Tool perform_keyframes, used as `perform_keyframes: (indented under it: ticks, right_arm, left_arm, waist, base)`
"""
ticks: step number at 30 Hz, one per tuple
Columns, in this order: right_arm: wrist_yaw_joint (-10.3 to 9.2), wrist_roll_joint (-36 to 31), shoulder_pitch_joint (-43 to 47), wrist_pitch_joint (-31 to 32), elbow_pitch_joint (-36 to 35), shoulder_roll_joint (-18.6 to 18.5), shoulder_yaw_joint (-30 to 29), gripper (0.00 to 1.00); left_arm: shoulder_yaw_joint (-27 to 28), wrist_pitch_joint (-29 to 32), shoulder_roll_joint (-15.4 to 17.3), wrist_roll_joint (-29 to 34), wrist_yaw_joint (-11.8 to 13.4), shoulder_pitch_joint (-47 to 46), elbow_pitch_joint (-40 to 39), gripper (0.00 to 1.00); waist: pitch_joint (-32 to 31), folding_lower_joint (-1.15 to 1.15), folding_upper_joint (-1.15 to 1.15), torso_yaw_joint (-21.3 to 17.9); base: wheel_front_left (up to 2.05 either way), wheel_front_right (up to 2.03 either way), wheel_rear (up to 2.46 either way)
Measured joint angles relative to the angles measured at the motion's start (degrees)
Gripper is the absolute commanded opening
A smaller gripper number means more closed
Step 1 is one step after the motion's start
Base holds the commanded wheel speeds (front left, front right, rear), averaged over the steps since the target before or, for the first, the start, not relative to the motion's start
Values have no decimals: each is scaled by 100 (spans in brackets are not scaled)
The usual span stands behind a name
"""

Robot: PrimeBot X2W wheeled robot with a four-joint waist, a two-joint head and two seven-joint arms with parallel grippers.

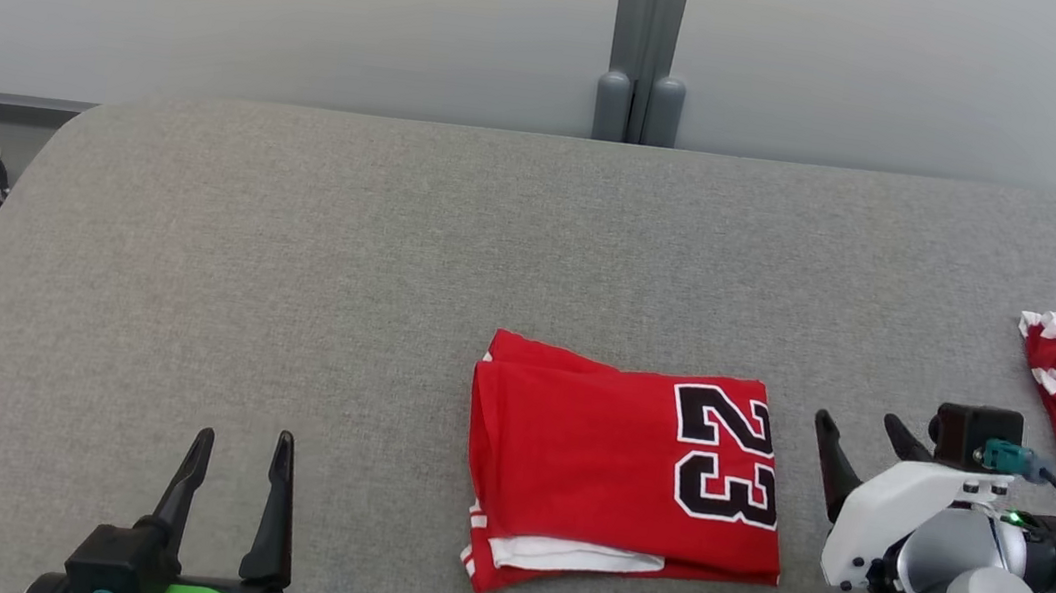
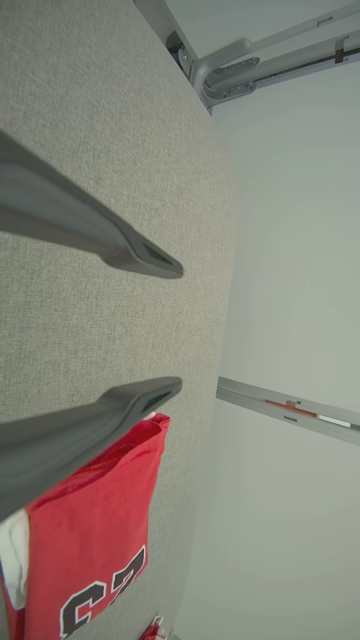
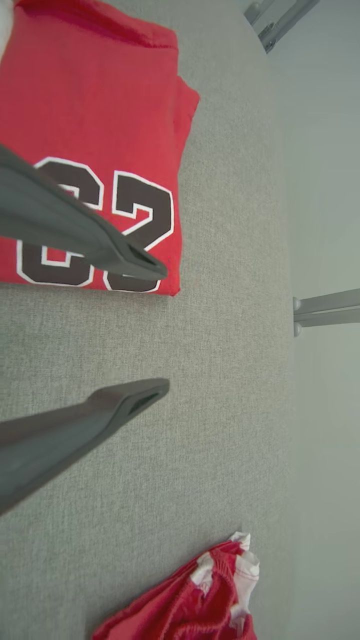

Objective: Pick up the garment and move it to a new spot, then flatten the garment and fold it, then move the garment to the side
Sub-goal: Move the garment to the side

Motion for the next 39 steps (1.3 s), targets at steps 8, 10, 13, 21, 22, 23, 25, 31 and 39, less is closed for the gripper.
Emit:
perform_keyframes:
  ticks: [8, 10, 13, 21, 22, 23, 25, 31, 39]
  right_arm:
    - [2, 645, -247, 1070, 488, -327, 294, 100]
    - [1, 820, -279, 1201, 651, -352, 332, 100]
    - [1, 1027, -377, 1298, 884, -377, 371, 100]
    - [0, 1245, -753, 1137, 1422, -337, 583, 83]
    - [-1, 1265, -805, 1106, 1472, -328, 615, 44]
    - [0, 1274, -863, 1082, 1532, -320, 660, 37]
    - [0, 1306, -965, 1006, 1624, -304, 769, 0]
    - [7, 1365, -1301, 726, 1811, -383, 924, 0]
    - [5, 1338, -1677, 458, 1803, -798, 813, 0]
  left_arm:
    - [5, 0, -12, 19, -2, -90, -19, 100]
    - [12, 0, -13, 32, -4, -114, -24, 100]
    - [21, 0, -14, 34, -18, -146, -29, 100]
    - [57, 0, -15, 51, -26, -202, -40, 100]
    - [56, 0, -15, 53, -26, -205, -43, 100]
    - [54, 0, -15, 67, -26, -213, -46, 100]
    - [30, 0, -16, 71, -26, -237, -59, 100]
    - [-22, -1, -20, 80, -16, -280, -145, 100]
    - [-105, -2, -24, 76, 8, -357, -234, 100]
  waist:
    - [176, 0, 0, 301]
    - [247, 0, 0, 375]
    - [347, 0, 0, 470]
    - [567, 0, 0, 619]
    - [583, 0, 0, 619]
    - [601, 0, 0, 613]
    - [625, 0, 0, 581]
    - [701, 0, 0, 335]
    - [818, 0, 0, -353]
  base:
    - [0, 0, 0]
    - [0, 0, 0]
    - [0, 0, 0]
    - [0, 0, 0]
    - [0, 0, 0]
    - [0, 0, 0]
    - [0, 0, 0]
    - [0, 0, 0]
    - [0, 0, 0]
